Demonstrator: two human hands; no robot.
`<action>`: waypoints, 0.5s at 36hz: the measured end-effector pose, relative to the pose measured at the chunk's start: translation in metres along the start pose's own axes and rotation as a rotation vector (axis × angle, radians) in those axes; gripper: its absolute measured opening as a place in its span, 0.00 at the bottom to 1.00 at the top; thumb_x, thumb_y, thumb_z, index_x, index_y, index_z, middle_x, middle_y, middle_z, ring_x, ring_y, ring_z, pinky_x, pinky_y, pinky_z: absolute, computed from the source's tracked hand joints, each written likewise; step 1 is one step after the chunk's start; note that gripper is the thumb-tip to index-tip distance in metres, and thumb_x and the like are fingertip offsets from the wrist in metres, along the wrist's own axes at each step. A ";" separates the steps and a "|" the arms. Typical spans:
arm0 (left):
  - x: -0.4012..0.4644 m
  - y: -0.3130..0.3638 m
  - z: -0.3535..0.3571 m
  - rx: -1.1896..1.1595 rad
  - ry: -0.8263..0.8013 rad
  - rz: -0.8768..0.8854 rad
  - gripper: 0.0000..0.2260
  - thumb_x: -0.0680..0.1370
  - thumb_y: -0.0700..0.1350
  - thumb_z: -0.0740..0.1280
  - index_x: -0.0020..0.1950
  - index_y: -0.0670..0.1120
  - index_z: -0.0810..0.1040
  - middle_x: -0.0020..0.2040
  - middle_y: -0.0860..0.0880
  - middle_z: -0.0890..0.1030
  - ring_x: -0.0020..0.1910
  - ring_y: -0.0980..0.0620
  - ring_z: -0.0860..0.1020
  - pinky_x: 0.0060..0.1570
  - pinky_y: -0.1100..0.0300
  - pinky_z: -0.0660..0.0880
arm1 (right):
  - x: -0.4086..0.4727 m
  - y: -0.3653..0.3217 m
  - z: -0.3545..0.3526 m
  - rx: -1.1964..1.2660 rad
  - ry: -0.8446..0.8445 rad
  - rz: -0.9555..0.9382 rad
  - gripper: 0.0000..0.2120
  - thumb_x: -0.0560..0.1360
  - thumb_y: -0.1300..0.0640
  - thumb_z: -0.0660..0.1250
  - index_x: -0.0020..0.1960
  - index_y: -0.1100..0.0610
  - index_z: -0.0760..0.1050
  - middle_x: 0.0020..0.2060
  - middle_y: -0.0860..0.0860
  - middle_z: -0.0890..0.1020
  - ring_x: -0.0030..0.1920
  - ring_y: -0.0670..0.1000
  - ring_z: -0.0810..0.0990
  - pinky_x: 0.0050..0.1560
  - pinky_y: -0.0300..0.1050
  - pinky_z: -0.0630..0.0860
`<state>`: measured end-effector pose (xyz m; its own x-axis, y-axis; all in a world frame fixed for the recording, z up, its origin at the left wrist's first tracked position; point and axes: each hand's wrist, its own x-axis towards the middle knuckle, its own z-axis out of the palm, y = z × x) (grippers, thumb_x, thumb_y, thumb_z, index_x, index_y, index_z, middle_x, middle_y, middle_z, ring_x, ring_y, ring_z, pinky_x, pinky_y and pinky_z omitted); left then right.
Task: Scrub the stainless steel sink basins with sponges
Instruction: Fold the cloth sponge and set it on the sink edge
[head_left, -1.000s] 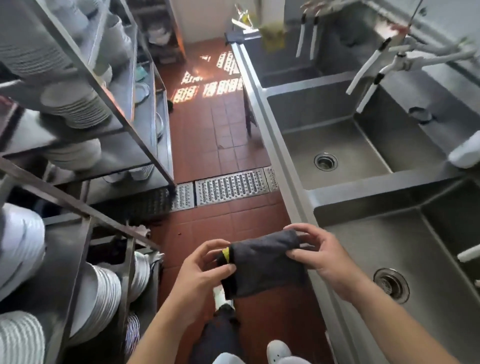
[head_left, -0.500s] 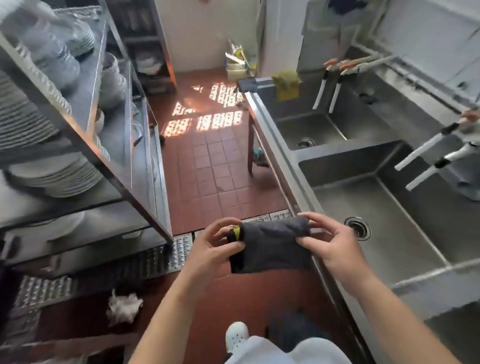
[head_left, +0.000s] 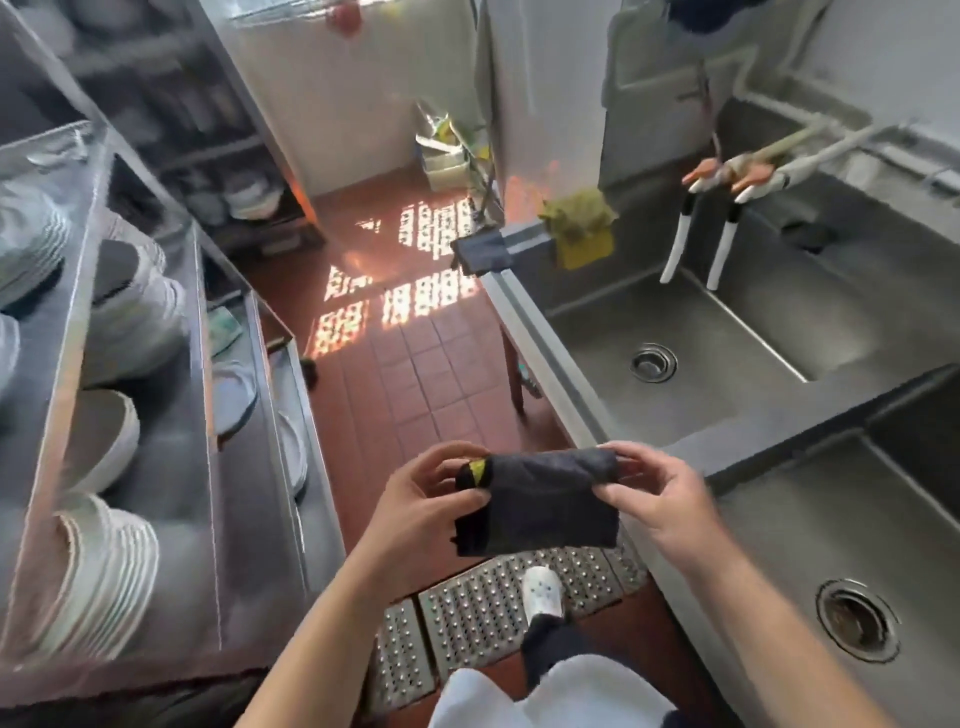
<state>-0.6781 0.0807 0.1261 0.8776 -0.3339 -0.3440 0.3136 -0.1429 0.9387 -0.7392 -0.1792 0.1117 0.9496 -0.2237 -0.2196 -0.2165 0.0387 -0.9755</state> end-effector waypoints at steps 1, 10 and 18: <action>0.019 0.010 -0.008 0.003 0.003 -0.007 0.22 0.65 0.50 0.79 0.58 0.54 0.82 0.53 0.49 0.84 0.56 0.47 0.82 0.47 0.52 0.81 | 0.021 -0.004 0.005 -0.012 0.005 0.012 0.17 0.69 0.70 0.75 0.51 0.51 0.84 0.43 0.50 0.87 0.46 0.48 0.84 0.47 0.37 0.79; 0.173 0.066 -0.056 -0.016 0.016 0.061 0.20 0.67 0.45 0.76 0.59 0.53 0.82 0.53 0.48 0.83 0.54 0.48 0.82 0.45 0.59 0.79 | 0.188 -0.050 0.049 0.038 0.050 0.017 0.15 0.73 0.71 0.70 0.55 0.57 0.84 0.45 0.61 0.84 0.43 0.47 0.81 0.46 0.40 0.78; 0.330 0.086 -0.109 -0.026 -0.429 -0.006 0.32 0.68 0.35 0.74 0.71 0.53 0.74 0.53 0.51 0.79 0.51 0.51 0.80 0.46 0.57 0.78 | 0.316 -0.099 0.071 -0.083 0.015 -0.073 0.21 0.75 0.73 0.67 0.59 0.52 0.80 0.53 0.50 0.86 0.53 0.44 0.82 0.55 0.33 0.76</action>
<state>-0.3220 0.0599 0.0958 0.6475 -0.6910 -0.3213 0.3319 -0.1238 0.9352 -0.4014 -0.1848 0.1375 0.9601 -0.2373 -0.1477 -0.1660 -0.0592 -0.9843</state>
